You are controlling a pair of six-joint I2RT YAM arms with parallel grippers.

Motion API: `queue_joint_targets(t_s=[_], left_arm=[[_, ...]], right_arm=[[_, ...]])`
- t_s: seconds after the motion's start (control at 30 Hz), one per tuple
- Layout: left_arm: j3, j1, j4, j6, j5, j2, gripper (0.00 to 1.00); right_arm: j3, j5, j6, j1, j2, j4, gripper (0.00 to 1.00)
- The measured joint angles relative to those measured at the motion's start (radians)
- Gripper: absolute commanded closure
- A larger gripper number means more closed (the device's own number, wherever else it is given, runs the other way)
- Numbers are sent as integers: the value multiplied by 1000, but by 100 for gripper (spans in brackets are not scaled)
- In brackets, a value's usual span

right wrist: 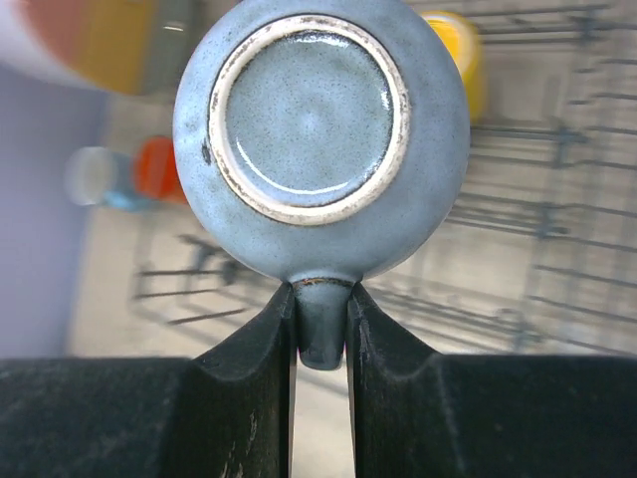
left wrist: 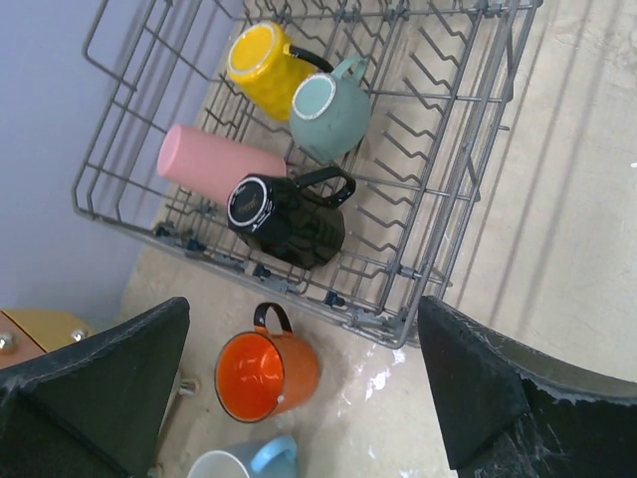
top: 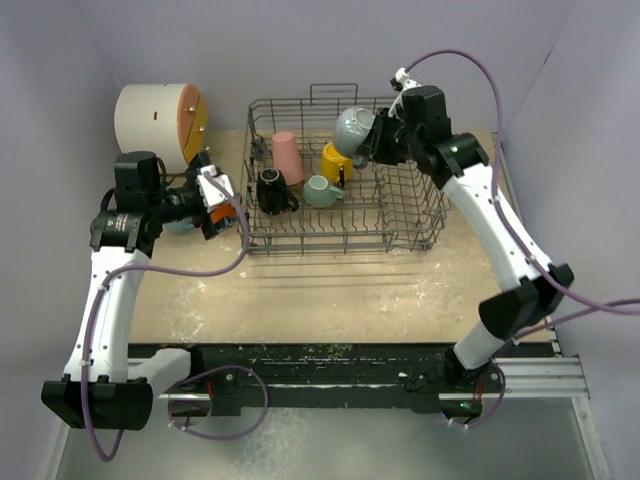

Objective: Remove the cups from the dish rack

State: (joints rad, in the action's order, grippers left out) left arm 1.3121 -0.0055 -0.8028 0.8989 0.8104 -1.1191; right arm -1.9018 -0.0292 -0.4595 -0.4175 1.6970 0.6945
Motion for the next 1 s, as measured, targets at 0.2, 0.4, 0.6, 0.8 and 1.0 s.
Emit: queue_joint_targets(t_s=[0.2, 0.4, 0.6, 0.8, 1.0], left_arm=[[-149, -65, 220, 19, -9, 104, 10], [-284, -103, 430, 80, -15, 208, 14], [-352, -103, 520, 188, 0, 285, 15], [-370, -103, 516, 323, 32, 332, 17], [-380, -101, 486, 394, 25, 348, 30]], right_arm=[[206, -146, -236, -101, -201, -220, 100], [359, -257, -433, -230, -211, -413, 100], [493, -338, -577, -282, -212, -569, 100], [599, -369, -698, -348, -213, -756, 100], [689, -364, -797, -369, -215, -920, 100]])
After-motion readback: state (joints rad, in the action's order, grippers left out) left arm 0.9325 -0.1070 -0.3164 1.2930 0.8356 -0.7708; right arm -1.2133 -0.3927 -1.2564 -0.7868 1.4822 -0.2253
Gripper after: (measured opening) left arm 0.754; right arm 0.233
